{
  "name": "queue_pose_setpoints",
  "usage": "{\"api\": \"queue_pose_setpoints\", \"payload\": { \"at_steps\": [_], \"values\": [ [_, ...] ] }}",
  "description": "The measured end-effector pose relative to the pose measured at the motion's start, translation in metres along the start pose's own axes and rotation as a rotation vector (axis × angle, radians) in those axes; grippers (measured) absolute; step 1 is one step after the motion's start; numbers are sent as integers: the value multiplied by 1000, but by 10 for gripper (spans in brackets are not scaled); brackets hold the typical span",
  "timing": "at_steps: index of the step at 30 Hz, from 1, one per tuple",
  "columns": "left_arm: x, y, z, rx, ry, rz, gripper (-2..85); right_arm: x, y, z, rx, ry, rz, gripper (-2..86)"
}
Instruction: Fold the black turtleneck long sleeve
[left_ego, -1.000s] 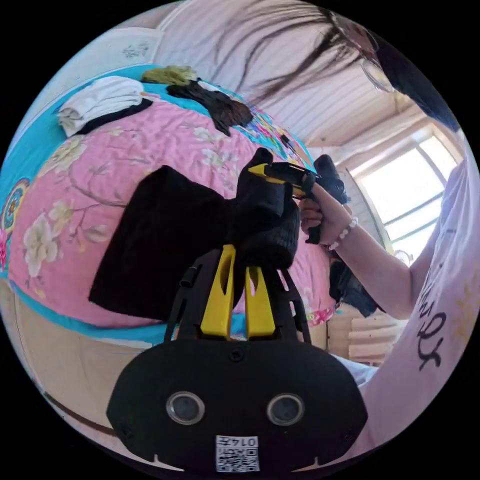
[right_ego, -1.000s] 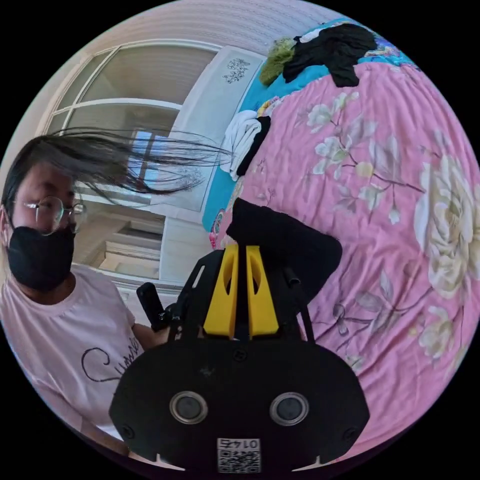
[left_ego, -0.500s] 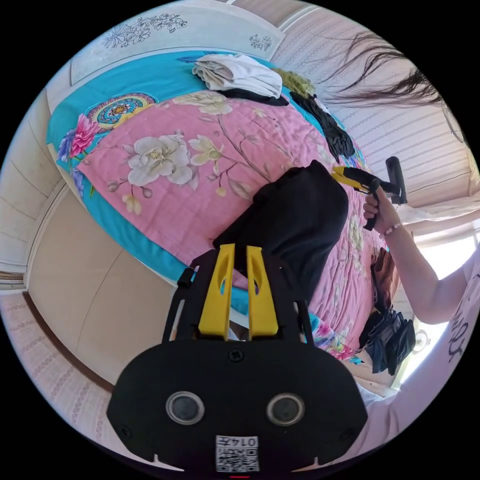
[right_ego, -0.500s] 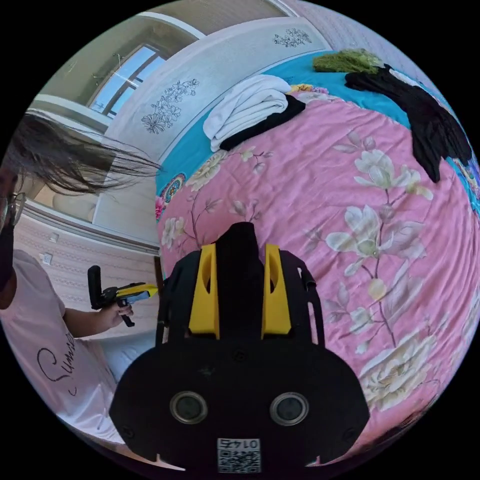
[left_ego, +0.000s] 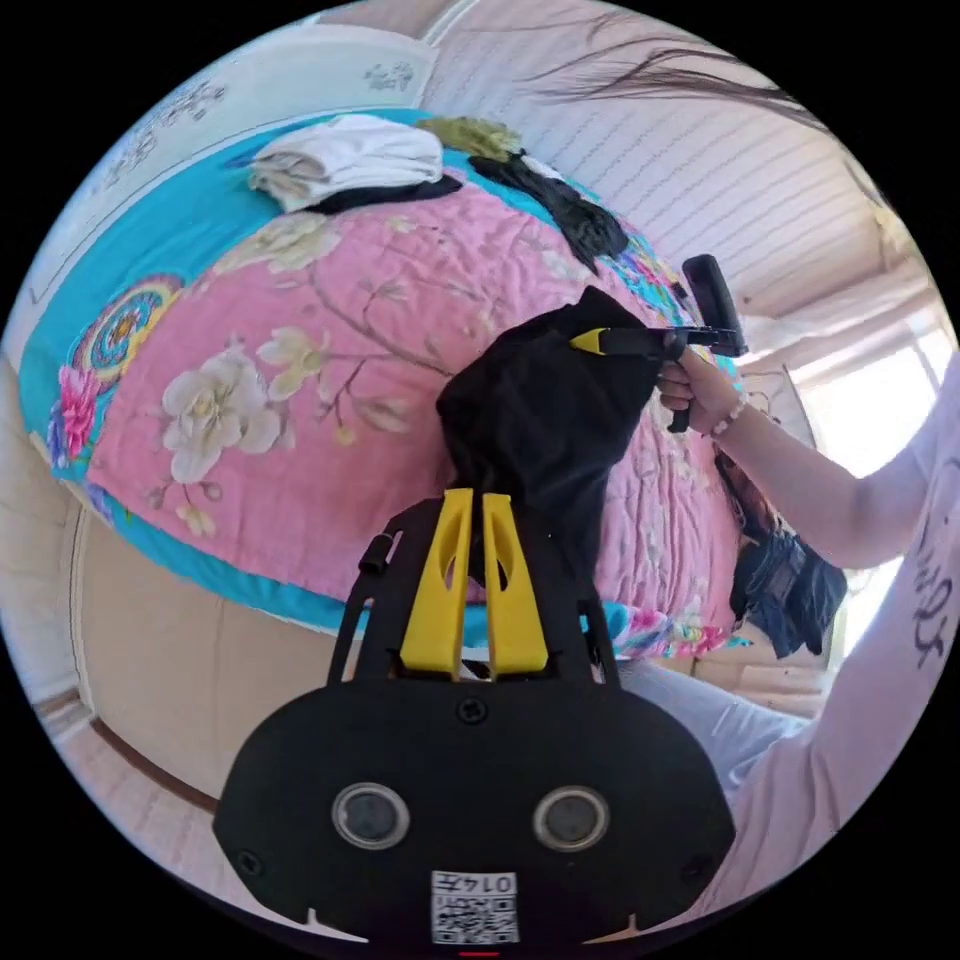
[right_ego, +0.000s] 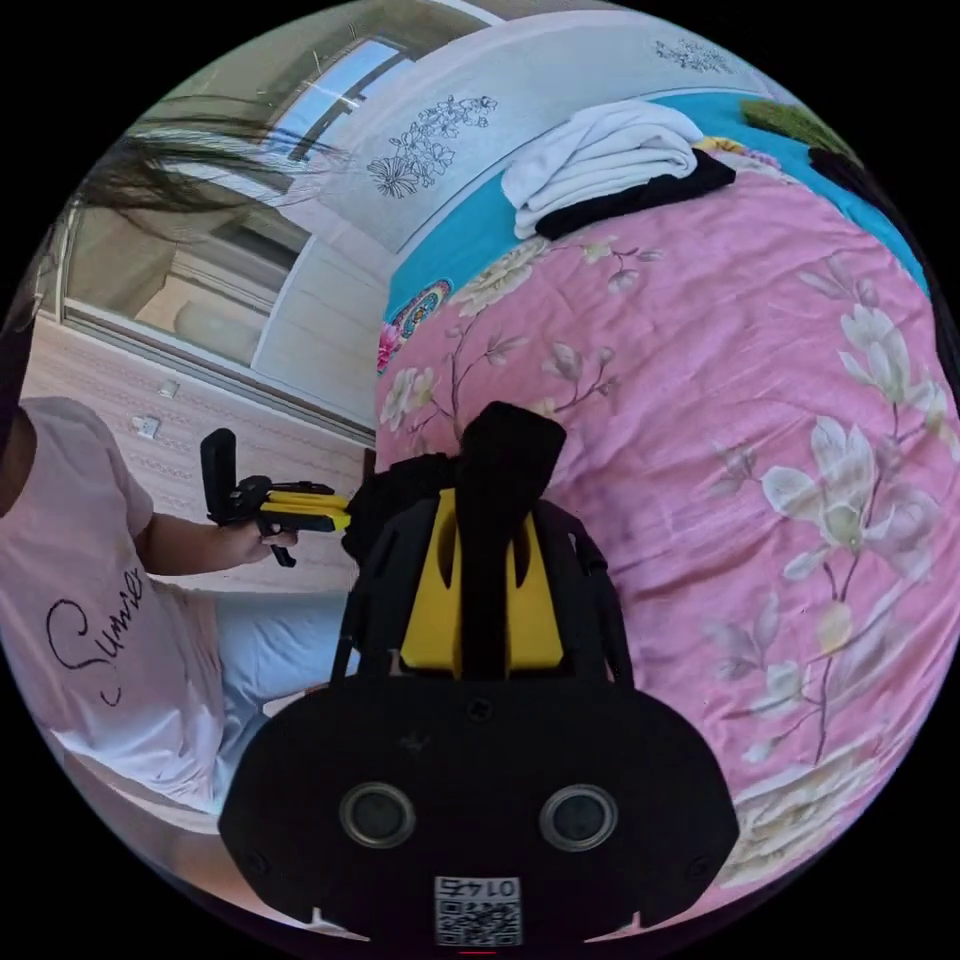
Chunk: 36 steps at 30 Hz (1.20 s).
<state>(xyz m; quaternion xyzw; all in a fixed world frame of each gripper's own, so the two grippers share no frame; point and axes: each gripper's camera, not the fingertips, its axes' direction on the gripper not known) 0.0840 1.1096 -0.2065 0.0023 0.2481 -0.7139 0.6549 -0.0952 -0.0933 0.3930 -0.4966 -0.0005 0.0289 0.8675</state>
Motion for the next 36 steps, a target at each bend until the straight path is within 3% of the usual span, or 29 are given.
{"api": "queue_pose_setpoints", "payload": {
  "at_steps": [4, 8, 12, 14, 17, 22, 24, 27, 33, 36],
  "values": [
    [51, -22, -23, -36, 126, 250, -9, -43, 70, -64, 254, 30, 112, 54],
    [136, -51, -9, -72, 409, 457, -10, -85, 168, -145, 468, 156, 378, 52],
    [230, -81, 37, 6, 749, 573, -9, -129, 246, -244, 499, 386, 566, 52],
    [271, -99, 64, 67, 777, 580, -8, -147, 274, -313, 456, 569, 637, 57],
    [338, -136, 123, 192, 662, 607, -3, -125, 280, -376, 305, 783, 706, 72],
    [373, -186, 205, 95, 449, 620, -1, -33, 296, -415, 139, 988, 955, 104],
    [338, -188, 191, 190, 405, 599, -6, -23, 300, -413, 149, 994, 1011, 105],
    [268, -181, 164, 205, 311, 508, -8, -49, 281, -398, 297, 992, 909, 105],
    [94, -169, 87, 232, -75, 286, 15, -87, 181, -325, 244, 949, 543, 106],
    [2, -175, 46, 265, -225, 140, 48, -75, 109, -274, 260, 789, 360, 111]
  ]
}}
